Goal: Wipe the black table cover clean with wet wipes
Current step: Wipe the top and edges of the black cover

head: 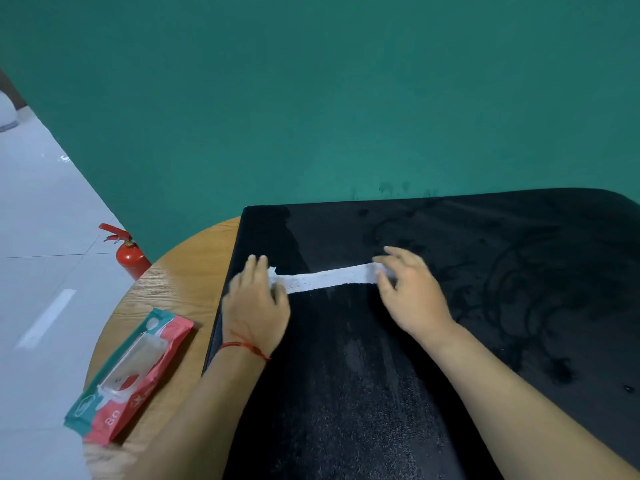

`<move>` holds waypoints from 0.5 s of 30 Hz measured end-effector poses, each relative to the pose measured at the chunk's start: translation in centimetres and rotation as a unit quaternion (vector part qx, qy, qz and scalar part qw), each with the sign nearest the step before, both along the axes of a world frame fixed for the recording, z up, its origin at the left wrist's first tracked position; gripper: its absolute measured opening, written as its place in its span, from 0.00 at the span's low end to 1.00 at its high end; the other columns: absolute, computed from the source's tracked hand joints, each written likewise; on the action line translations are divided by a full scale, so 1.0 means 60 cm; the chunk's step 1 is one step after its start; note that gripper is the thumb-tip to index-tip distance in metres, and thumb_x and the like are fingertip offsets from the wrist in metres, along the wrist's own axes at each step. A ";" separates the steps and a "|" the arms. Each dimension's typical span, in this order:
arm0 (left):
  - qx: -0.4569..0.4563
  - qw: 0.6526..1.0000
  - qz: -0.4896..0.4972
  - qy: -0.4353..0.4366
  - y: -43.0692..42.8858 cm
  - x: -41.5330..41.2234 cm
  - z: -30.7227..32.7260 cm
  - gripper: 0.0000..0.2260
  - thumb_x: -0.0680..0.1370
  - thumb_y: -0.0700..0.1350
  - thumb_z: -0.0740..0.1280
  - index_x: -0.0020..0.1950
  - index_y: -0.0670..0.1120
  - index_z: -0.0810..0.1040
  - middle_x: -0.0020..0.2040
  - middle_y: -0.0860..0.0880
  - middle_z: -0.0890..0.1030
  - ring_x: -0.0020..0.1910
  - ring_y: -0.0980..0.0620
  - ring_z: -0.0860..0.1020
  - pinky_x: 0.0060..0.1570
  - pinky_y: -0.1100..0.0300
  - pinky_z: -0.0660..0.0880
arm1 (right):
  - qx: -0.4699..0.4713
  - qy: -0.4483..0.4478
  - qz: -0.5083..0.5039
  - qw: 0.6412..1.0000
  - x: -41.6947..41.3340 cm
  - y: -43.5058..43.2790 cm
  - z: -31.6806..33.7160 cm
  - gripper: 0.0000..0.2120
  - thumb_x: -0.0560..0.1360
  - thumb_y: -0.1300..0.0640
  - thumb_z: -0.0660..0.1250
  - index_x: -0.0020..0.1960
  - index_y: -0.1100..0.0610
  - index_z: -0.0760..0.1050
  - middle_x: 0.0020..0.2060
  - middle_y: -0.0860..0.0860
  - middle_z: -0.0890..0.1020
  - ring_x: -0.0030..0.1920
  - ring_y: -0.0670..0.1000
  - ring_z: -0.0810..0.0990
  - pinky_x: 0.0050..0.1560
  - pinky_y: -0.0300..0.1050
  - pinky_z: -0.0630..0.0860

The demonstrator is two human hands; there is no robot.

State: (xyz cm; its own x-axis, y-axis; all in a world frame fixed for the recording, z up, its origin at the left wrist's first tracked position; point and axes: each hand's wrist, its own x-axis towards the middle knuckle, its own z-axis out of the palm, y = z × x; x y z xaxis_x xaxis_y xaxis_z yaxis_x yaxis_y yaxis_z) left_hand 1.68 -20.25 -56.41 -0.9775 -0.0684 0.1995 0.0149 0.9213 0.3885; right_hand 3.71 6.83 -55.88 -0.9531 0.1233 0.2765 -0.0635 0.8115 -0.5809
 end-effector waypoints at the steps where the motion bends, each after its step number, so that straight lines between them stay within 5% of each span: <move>1: 0.016 0.999 0.023 0.016 -0.012 -0.006 0.006 0.25 0.84 0.54 0.59 0.80 0.46 0.67 0.77 0.45 0.70 0.73 0.43 0.71 0.70 0.46 0.71 | -0.010 0.036 -0.043 0.998 -0.001 0.011 -0.001 0.14 0.83 0.53 0.66 0.67 0.52 0.82 0.71 0.48 0.78 0.73 0.52 0.69 0.73 0.57 0.71; 5: 0.018 0.997 0.057 -0.050 -0.023 -0.032 0.020 0.19 0.83 0.55 0.64 0.70 0.47 0.77 0.65 0.45 0.76 0.65 0.43 0.73 0.65 0.48 0.71 | 0.106 -0.053 -0.189 0.975 -0.016 0.033 0.002 0.15 0.80 0.45 0.67 0.63 0.49 0.82 0.66 0.46 0.79 0.69 0.55 0.69 0.64 0.57 0.69; 8: 0.074 0.995 0.055 -0.049 -0.018 -0.051 0.028 0.02 0.79 0.49 0.69 0.48 0.53 0.79 0.52 0.50 0.79 0.55 0.44 0.77 0.52 0.50 0.76 | 0.098 -0.094 -0.183 0.974 -0.029 0.024 0.010 0.07 0.79 0.47 0.68 0.53 0.46 0.83 0.61 0.44 0.81 0.66 0.55 0.71 0.63 0.56 0.66; 9: 0.104 0.992 0.057 -0.049 -0.013 -0.055 0.032 0.04 0.78 0.47 0.69 0.44 0.53 0.76 0.48 0.51 0.79 0.51 0.44 0.79 0.47 0.51 0.76 | 0.085 -0.088 -0.178 0.976 -0.033 0.018 0.013 0.04 0.79 0.48 0.68 0.50 0.45 0.82 0.57 0.44 0.82 0.65 0.55 0.73 0.62 0.55 0.67; 12: 0.195 0.977 0.067 -0.061 0.008 -0.056 0.063 0.04 0.78 0.44 0.68 0.46 0.51 0.75 0.43 0.51 0.79 0.42 0.49 0.79 0.35 0.57 0.69 | -0.078 -0.091 -0.149 0.982 -0.041 0.002 0.030 0.04 0.78 0.51 0.68 0.44 0.48 0.76 0.43 0.44 0.82 0.51 0.55 0.80 0.53 0.53 0.75; 15: 0.260 0.964 0.045 -0.033 0.052 -0.042 0.109 0.04 0.79 0.45 0.69 0.49 0.52 0.75 0.42 0.53 0.80 0.39 0.56 0.79 0.33 0.60 0.69 | -0.301 -0.084 -0.105 0.944 -0.036 -0.024 0.057 0.03 0.77 0.56 0.70 0.45 0.50 0.78 0.40 0.50 0.84 0.41 0.51 0.81 0.43 0.49 0.75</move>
